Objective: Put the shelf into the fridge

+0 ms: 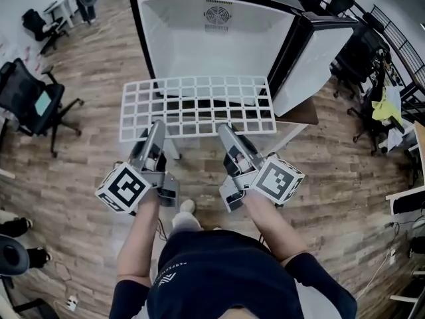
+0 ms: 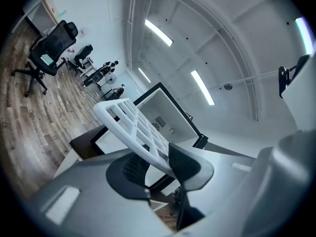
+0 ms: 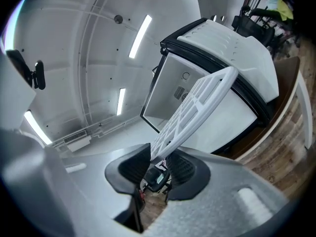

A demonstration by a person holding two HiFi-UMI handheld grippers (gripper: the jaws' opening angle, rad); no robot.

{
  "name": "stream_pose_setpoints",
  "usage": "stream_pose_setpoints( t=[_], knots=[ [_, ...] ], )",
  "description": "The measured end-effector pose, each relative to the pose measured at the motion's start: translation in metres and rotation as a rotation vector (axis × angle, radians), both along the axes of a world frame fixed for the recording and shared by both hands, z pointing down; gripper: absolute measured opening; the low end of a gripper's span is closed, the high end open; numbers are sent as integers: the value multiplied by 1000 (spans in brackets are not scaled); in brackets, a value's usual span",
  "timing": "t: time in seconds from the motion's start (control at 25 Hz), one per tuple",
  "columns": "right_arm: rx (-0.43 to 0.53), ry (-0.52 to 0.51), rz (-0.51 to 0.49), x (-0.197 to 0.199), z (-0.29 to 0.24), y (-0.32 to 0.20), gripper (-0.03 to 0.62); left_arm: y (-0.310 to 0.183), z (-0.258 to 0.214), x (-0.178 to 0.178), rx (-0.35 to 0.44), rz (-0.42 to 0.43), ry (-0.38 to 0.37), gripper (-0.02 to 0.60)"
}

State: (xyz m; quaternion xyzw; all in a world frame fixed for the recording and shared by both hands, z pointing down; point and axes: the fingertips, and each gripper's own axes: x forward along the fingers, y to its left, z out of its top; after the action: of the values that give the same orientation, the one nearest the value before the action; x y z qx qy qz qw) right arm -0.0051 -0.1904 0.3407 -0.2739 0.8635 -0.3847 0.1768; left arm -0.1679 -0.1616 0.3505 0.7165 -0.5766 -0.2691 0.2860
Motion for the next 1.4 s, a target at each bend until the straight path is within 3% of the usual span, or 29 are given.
stream_pose_setpoints(
  t=[0.52,1.4],
  knots=[
    [3,-26,112,-6,-34,-70,98,-94,-36,-7,10,132,-28,129],
    [-5,-46,167,-7,-48,-107,98,-139,-53,-9,16,211,-27,129]
  ],
)
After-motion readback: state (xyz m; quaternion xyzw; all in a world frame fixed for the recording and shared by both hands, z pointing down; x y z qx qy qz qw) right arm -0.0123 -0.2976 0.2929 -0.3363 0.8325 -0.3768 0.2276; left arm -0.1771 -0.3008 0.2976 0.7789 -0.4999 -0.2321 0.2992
